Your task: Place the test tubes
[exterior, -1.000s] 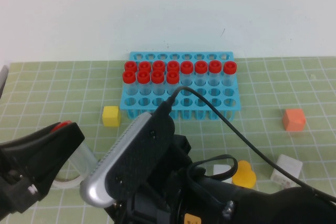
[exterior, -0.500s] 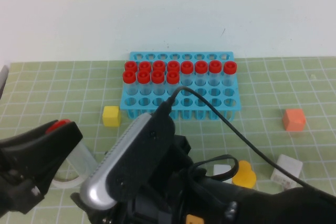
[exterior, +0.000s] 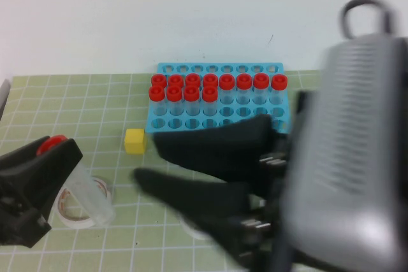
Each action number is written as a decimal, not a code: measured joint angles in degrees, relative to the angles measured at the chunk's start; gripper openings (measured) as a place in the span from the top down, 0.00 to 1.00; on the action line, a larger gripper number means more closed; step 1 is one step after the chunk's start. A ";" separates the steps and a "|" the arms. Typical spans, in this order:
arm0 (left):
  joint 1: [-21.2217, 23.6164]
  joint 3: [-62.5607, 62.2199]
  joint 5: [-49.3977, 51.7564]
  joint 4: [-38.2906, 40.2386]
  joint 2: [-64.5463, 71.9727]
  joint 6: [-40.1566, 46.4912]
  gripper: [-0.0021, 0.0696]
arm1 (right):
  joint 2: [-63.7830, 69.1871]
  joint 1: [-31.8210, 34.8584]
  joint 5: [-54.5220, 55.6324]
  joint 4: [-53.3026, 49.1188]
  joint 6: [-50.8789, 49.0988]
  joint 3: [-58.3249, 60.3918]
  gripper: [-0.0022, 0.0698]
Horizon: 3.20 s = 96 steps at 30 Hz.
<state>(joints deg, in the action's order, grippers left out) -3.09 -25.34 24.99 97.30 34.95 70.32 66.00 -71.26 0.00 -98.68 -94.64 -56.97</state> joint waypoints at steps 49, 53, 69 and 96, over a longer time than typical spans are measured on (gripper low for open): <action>0.00 0.00 -14.37 0.58 0.03 25.14 0.60 | -44.54 0.00 -55.02 69.22 77.30 28.64 0.97; 0.00 0.00 -16.21 0.81 0.03 25.38 0.60 | -44.54 0.00 -55.02 69.22 77.30 28.64 0.97; -0.38 1.70 -19.91 -5.45 0.03 19.38 0.60 | -44.54 0.00 -55.02 69.22 77.20 28.72 0.97; -0.41 1.70 -18.59 -91.16 0.03 -73.00 0.60 | -44.54 0.00 -55.02 69.22 77.20 28.72 0.97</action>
<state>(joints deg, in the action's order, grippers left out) -3.50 -23.64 6.40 6.14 34.98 -2.68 21.46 -71.26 -55.02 -29.46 -17.45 -28.25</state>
